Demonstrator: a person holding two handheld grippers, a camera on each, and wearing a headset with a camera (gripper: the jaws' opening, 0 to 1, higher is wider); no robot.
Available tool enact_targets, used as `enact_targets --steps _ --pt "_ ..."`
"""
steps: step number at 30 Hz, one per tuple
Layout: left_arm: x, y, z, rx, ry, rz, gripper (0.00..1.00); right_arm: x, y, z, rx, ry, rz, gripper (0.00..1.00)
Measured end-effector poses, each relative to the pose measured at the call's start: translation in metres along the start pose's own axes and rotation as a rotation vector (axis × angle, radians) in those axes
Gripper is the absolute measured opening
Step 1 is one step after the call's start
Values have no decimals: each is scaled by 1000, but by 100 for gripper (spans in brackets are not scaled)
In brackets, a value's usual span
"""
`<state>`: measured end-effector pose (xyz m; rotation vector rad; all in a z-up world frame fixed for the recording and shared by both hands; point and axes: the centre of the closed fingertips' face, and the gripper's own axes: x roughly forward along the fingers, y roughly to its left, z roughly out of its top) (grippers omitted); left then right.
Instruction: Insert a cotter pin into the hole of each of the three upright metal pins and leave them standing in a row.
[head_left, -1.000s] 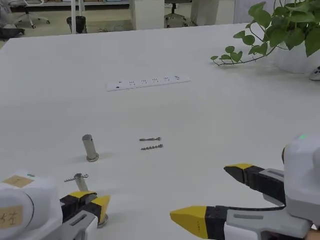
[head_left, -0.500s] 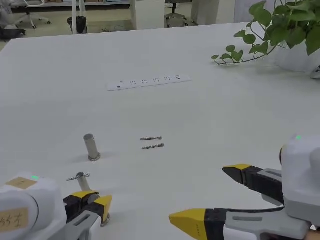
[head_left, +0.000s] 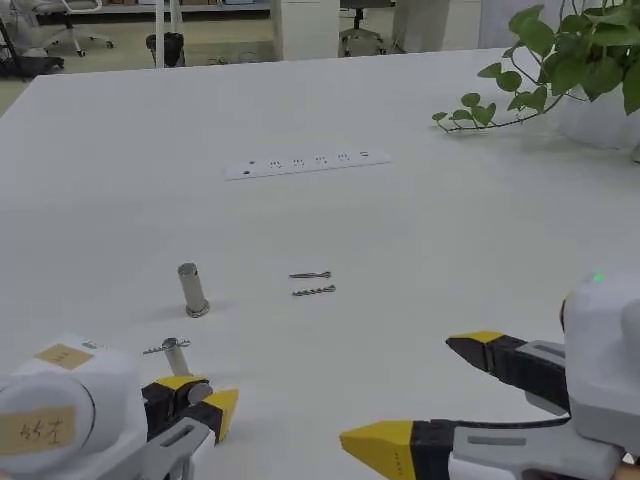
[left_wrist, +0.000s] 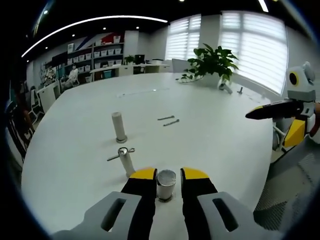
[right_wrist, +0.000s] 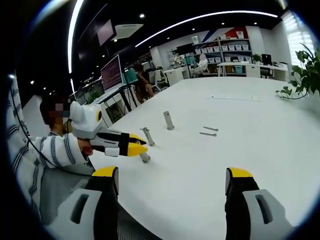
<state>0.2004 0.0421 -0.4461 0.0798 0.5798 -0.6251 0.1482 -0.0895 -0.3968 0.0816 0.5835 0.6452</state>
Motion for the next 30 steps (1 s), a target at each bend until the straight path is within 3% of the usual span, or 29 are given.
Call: enact_targets --steps 8,9,12,20,23,30 --pt "-18 -8 19 41 -29 -107 26 -1 1 0 -6 3 4 86" --pt "-22 -11 21 31 -32 -142 27 -1 1 -2 -8 8 2 86" --pt "-32 -11 24 -7 -41 -182 33 -1 -1 -3 -11 16 -2 86" --pt "-58 -6 30 14 -78 -236 52 -4 -11 -2 -23 31 -33 85" --pt "-63 -3 33 29 -93 -227 62 -6 -15 -3 -27 44 -47 85" --pt "-70 1 20 -5 -73 -246 82 -5 -20 -3 -49 67 -66 83"
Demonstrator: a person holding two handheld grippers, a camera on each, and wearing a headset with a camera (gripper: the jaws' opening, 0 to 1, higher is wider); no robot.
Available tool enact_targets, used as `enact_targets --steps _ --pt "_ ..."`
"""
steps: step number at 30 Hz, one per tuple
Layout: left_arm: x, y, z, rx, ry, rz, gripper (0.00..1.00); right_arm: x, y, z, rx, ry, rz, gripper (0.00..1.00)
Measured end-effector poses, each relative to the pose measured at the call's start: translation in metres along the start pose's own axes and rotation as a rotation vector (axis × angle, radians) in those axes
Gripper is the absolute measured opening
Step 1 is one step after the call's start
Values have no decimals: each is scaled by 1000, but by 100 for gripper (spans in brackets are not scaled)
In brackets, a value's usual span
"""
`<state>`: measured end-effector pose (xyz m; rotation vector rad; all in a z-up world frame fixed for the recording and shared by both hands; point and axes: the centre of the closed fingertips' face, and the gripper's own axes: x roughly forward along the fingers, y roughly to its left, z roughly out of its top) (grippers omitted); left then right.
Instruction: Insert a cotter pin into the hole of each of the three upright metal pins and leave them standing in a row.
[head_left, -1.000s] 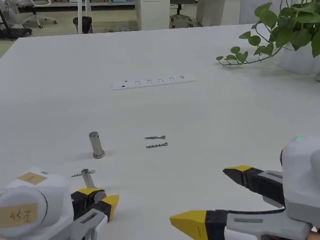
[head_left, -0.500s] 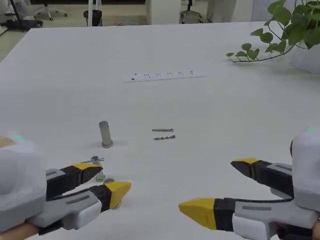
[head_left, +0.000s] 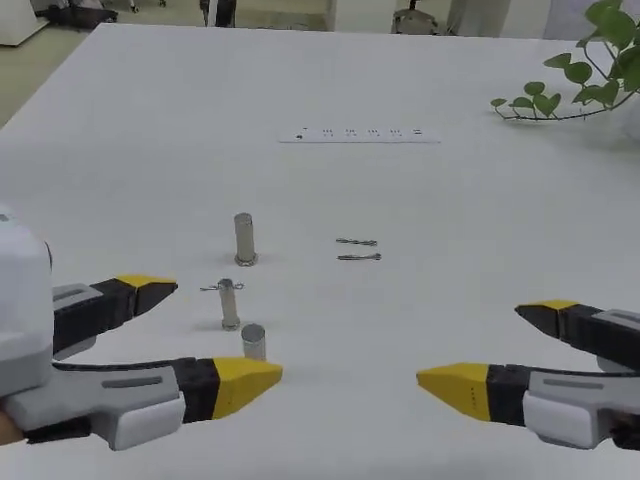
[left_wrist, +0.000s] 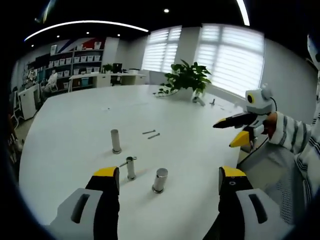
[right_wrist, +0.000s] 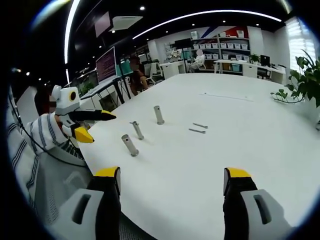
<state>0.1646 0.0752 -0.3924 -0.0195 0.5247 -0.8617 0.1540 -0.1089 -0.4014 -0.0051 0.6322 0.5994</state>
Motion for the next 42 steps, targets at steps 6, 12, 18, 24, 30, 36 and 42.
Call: enact_targets --steps 6,12,18,24,30,36,42 --pt "-5 -6 -8 -33 -1 -32 99 7 -4 5 -32 23 5 81" --pt "-7 -4 -14 -63 4 -30 99 21 -12 15 -128 99 38 75" --pt "-9 0 -17 -69 8 -26 99 38 -23 33 -232 140 67 70" --pt "-11 -2 -18 -84 8 -34 99 55 -31 44 -299 185 112 65" --pt "-13 -4 -18 -74 9 -32 99 76 -39 42 -338 261 160 59" --pt "-15 -2 -19 -92 13 -24 99 100 -48 30 -385 352 193 55" --pt "-15 3 -21 -115 7 -7 99 118 -53 30 -464 390 207 42"
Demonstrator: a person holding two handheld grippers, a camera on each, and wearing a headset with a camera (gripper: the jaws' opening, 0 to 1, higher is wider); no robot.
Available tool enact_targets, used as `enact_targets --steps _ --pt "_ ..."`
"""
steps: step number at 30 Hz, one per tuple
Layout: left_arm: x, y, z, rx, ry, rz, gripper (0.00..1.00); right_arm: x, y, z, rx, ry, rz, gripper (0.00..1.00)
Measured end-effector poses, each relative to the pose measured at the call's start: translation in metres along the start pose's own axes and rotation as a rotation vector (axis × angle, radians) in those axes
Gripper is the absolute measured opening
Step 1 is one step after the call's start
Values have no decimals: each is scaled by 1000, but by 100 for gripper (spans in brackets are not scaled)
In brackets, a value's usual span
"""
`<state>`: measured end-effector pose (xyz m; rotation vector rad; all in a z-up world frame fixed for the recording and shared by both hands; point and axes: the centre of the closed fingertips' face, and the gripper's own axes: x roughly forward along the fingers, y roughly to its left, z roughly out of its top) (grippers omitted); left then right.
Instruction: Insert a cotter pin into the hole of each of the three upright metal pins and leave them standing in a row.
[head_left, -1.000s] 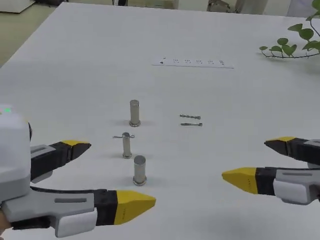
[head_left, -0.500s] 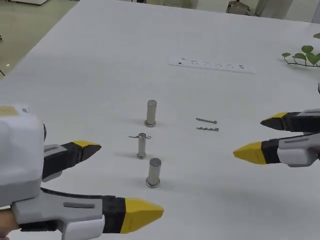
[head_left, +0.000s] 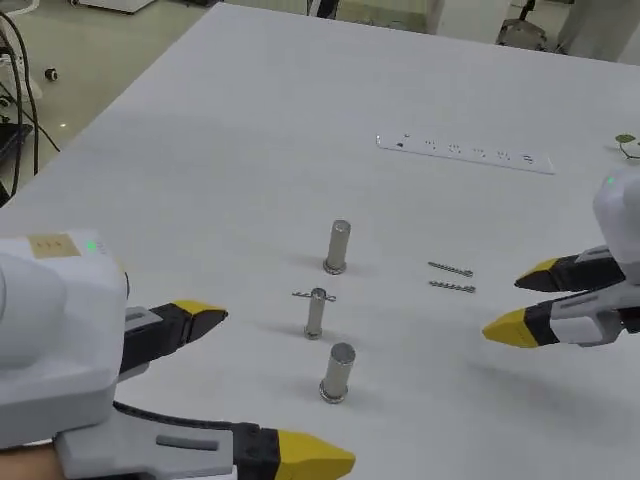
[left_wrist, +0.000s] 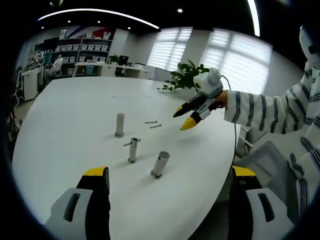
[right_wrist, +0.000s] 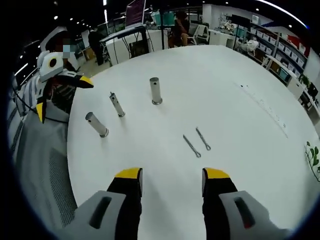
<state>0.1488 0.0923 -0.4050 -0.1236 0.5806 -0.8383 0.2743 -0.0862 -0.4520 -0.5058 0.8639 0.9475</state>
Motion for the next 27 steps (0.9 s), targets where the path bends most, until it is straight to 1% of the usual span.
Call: enact_targets --steps 1,3,6,11,16,19,24,27 --pt "0 0 -1 -2 1 2 99 3 -2 2 -4 4 4 39" --pt "0 0 -3 -2 6 2 99 8 -5 3 -5 11 11 37" --pt "0 0 -6 -2 18 0 99 16 -11 4 -47 40 15 30" --pt "-1 2 -5 -17 6 8 99 26 -18 8 -60 52 27 29" --pt "-3 5 -5 -26 1 17 99 39 -22 7 -84 85 43 26" --pt "-3 6 -7 -28 6 22 99 45 -24 8 -95 93 45 24" --pt "-3 7 -9 -38 7 22 99 52 -28 11 -90 92 50 18" --pt "-2 6 -11 -36 15 20 99 55 -31 9 -95 107 49 16"
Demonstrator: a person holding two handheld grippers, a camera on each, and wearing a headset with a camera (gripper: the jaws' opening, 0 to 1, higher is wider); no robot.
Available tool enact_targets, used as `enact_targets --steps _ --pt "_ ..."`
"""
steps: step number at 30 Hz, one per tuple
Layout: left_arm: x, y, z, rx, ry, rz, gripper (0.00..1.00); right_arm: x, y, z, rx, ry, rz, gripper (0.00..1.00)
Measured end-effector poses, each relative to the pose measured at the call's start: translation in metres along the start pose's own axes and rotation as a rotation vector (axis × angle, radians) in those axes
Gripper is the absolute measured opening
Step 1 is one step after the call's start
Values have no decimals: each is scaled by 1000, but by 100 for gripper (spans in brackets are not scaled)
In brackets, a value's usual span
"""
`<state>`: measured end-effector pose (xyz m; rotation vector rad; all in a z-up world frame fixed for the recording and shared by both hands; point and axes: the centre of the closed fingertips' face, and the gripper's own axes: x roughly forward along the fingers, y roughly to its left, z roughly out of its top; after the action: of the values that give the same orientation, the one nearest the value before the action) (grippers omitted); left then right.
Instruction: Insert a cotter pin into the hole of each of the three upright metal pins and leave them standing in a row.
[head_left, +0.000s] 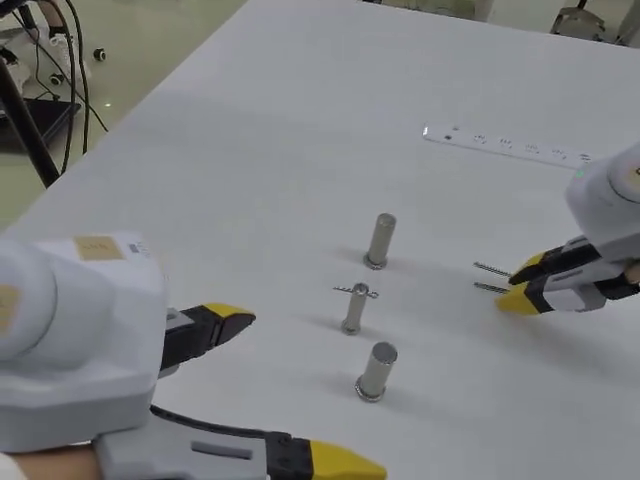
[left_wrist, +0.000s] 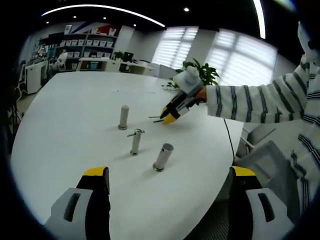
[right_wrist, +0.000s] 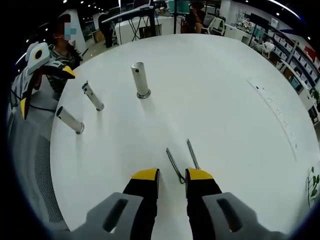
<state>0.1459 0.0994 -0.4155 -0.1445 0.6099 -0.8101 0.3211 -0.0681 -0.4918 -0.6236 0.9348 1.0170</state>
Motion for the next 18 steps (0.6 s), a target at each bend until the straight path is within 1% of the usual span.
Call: enact_targets --steps 3,10,11,14,18 --pt "0 0 0 1 0 -2 99 1 -1 -1 -2 11 0 11" --pt "1 0 0 4 0 -6 97 2 -2 -1 -23 19 0 7" --pt "1 0 0 5 0 -6 97 2 0 -1 -43 23 0 6" --pt "2 0 0 5 1 -5 97 4 3 -1 -70 31 -2 1" --pt "2 0 -1 3 1 -6 97 5 3 -1 -90 41 -10 0"
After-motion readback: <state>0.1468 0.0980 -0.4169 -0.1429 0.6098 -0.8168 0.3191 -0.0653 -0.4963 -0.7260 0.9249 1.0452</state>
